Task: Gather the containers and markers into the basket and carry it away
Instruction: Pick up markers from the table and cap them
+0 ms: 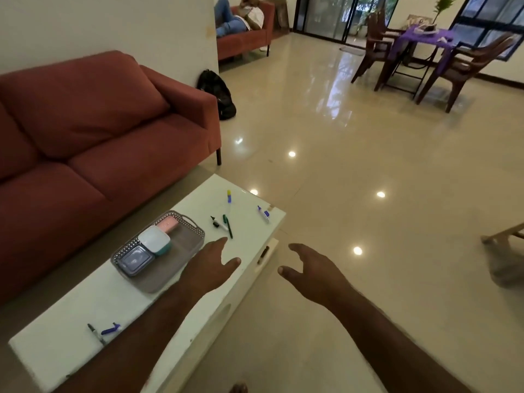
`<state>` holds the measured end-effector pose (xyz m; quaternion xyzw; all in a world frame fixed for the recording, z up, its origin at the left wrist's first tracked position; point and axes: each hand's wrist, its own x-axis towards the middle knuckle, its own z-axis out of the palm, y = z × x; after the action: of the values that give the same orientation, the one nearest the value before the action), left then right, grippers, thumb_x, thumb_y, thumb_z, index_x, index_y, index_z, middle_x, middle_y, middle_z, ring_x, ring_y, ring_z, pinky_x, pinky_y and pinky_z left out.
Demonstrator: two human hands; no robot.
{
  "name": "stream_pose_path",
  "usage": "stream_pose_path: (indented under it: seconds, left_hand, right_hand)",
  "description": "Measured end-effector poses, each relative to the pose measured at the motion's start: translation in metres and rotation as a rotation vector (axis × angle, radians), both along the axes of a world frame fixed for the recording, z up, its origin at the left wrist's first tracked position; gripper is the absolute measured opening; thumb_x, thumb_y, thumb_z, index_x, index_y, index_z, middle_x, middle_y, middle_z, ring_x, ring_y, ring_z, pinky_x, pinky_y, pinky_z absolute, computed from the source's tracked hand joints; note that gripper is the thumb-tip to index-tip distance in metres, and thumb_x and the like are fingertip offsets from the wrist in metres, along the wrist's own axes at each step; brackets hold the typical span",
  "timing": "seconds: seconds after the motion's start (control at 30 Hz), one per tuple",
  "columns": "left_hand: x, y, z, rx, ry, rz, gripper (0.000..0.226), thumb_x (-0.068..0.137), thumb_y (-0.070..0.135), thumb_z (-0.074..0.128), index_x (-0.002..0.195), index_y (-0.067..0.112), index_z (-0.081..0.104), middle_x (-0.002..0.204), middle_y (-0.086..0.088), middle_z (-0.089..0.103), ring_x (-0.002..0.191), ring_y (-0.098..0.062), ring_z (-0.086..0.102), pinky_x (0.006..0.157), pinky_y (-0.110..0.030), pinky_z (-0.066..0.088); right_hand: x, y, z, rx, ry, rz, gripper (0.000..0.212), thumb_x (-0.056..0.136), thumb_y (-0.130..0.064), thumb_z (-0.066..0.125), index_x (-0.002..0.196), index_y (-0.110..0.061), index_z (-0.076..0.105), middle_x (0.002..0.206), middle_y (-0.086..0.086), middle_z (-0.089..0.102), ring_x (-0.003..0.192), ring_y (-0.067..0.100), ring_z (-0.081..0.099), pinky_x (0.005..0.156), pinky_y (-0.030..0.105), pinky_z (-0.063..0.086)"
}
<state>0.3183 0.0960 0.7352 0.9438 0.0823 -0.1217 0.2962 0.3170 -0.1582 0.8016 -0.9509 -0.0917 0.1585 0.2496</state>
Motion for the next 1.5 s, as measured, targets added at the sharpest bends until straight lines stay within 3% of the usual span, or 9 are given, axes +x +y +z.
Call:
stream_pose_path:
  seconds: [0.27,0.57,0.73,0.8,0.87,1.1,1.4,1.5]
  left_hand:
    - [0.061,-0.036,0.004,0.025,0.006,0.129,0.075,0.091,0.056,0.054,0.153,0.025,0.026,0.158,-0.001,0.034,0.144,-0.020,0.033,0.112,-0.039,0.033]
    - [0.072,-0.082,-0.001,0.061,0.005,0.450,0.073,0.091,0.056,0.055,0.153,0.025,0.030,0.159,0.000,0.033,0.143,-0.020,0.034,0.115,-0.038,0.031]
    - [0.080,-0.085,-0.014,0.069,0.034,0.537,0.075,0.092,0.054,0.055,0.154,0.023,0.025,0.160,-0.002,0.030,0.144,-0.022,0.033,0.114,-0.037,0.030]
    - [0.087,-0.080,-0.020,0.068,0.045,0.556,0.075,0.092,0.053,0.055,0.154,0.024,0.025,0.160,-0.002,0.030,0.144,-0.022,0.033,0.114,-0.038,0.031]
    - [0.099,-0.071,-0.030,0.060,0.071,0.571,0.074,0.092,0.053,0.054,0.154,0.024,0.025,0.160,-0.001,0.030,0.145,-0.022,0.033,0.114,-0.038,0.032]
    - [0.162,-0.026,-0.069,0.029,0.170,0.565,0.073,0.093,0.054,0.052,0.153,0.020,0.028,0.159,-0.003,0.032,0.144,-0.022,0.034,0.115,-0.038,0.032]
    - [0.250,-0.005,-0.128,0.008,0.331,0.493,0.072,0.093,0.056,0.049,0.152,0.021,0.029,0.155,-0.005,0.038,0.139,-0.024,0.040,0.109,-0.040,0.038]
    - [0.285,-0.007,-0.153,0.018,0.357,0.494,0.070,0.093,0.056,0.047,0.150,0.021,0.031,0.151,-0.006,0.042,0.135,-0.026,0.044,0.106,-0.041,0.041]
  right_hand:
    - [0.116,-0.025,-0.010,-0.016,0.002,0.150,0.071,0.090,-0.054,0.059,0.150,-0.025,0.034,0.154,-0.004,0.042,0.136,0.018,0.044,0.107,0.033,0.038]
    - [0.216,-0.052,-0.022,-0.066,0.045,0.384,0.069,0.090,-0.053,0.059,0.149,-0.024,0.037,0.149,-0.001,0.048,0.129,0.020,0.050,0.099,0.032,0.040]
    - [0.251,-0.033,-0.036,-0.028,0.094,0.431,0.067,0.089,-0.051,0.060,0.146,-0.023,0.040,0.128,-0.002,0.064,0.093,0.011,0.061,0.083,0.026,0.038]
    - [0.261,-0.024,-0.044,-0.030,0.114,0.445,0.067,0.089,-0.051,0.060,0.146,-0.023,0.040,0.126,-0.001,0.066,0.103,0.015,0.064,0.083,0.025,0.036]
    - [0.277,-0.010,-0.054,-0.048,0.125,0.471,0.067,0.090,-0.052,0.060,0.147,-0.022,0.040,0.137,-0.001,0.060,0.114,0.016,0.061,0.088,0.025,0.037]
    - [0.339,0.040,-0.098,-0.112,0.172,0.478,0.067,0.090,-0.051,0.060,0.146,-0.020,0.041,0.147,0.001,0.050,0.130,0.021,0.051,0.099,0.029,0.038]
    - [0.428,0.052,-0.178,-0.219,0.314,0.268,0.060,0.088,-0.047,0.063,0.138,-0.018,0.050,0.131,0.005,0.063,0.119,0.023,0.058,0.092,0.029,0.042]
    - [0.460,0.056,-0.221,-0.252,0.344,0.246,0.060,0.090,-0.044,0.062,0.140,-0.014,0.049,0.134,0.007,0.061,0.123,0.024,0.056,0.097,0.029,0.042]
